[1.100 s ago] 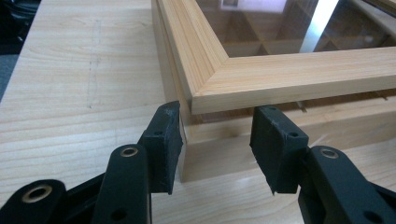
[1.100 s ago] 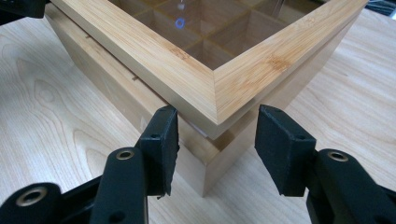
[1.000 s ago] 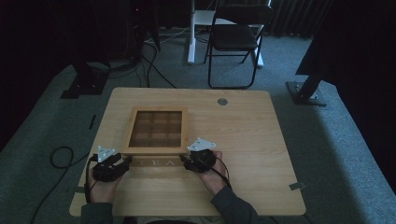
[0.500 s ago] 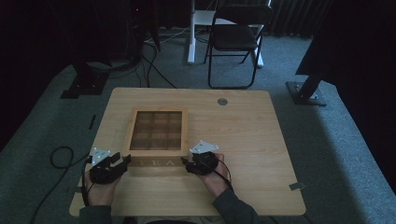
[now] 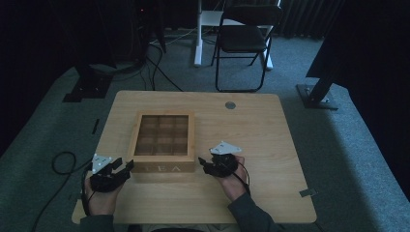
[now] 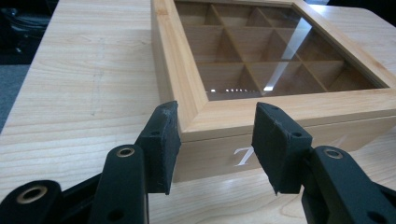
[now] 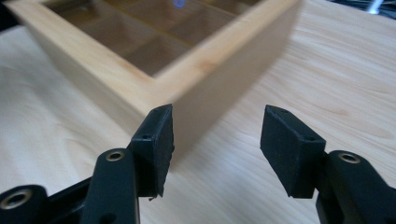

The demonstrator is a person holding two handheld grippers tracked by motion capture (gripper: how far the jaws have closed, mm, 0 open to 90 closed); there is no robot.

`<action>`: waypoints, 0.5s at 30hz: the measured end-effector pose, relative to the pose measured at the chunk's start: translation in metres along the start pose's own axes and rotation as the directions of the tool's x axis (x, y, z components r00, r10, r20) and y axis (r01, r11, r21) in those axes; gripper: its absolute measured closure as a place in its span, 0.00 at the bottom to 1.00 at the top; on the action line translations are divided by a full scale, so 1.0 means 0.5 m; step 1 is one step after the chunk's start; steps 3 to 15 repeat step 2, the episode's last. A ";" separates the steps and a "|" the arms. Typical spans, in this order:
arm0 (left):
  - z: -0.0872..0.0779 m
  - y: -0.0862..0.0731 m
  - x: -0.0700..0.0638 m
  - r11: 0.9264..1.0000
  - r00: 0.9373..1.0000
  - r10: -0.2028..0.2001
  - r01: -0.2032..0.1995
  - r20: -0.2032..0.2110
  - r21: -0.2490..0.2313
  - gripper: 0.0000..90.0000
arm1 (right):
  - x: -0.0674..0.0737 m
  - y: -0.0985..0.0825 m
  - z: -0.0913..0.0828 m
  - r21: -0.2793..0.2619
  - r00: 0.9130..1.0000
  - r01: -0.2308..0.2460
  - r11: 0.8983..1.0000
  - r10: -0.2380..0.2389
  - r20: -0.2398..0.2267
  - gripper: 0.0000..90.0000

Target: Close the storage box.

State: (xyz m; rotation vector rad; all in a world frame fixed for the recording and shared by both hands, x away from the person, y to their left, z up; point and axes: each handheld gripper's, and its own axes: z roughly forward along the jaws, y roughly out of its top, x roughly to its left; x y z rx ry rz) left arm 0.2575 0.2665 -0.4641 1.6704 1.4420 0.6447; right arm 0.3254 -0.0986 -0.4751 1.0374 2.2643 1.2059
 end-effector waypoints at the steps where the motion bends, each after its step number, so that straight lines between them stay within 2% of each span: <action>1: 0.000 -0.002 0.002 1.000 1.000 0.000 0.000 -0.004 0.000 0.57 | -0.010 -0.005 -0.002 0.008 1.000 0.008 1.000 -0.008 0.030 0.47; 2: 0.000 -0.005 0.004 1.000 1.000 -0.006 0.006 -0.008 0.003 0.56 | -0.017 -0.008 -0.002 0.015 0.999 0.011 1.000 -0.012 0.047 0.47; 15: 0.000 -0.005 0.004 1.000 1.000 -0.006 0.006 -0.008 0.003 0.56 | -0.017 -0.008 -0.002 0.015 0.999 0.011 1.000 -0.012 0.047 0.47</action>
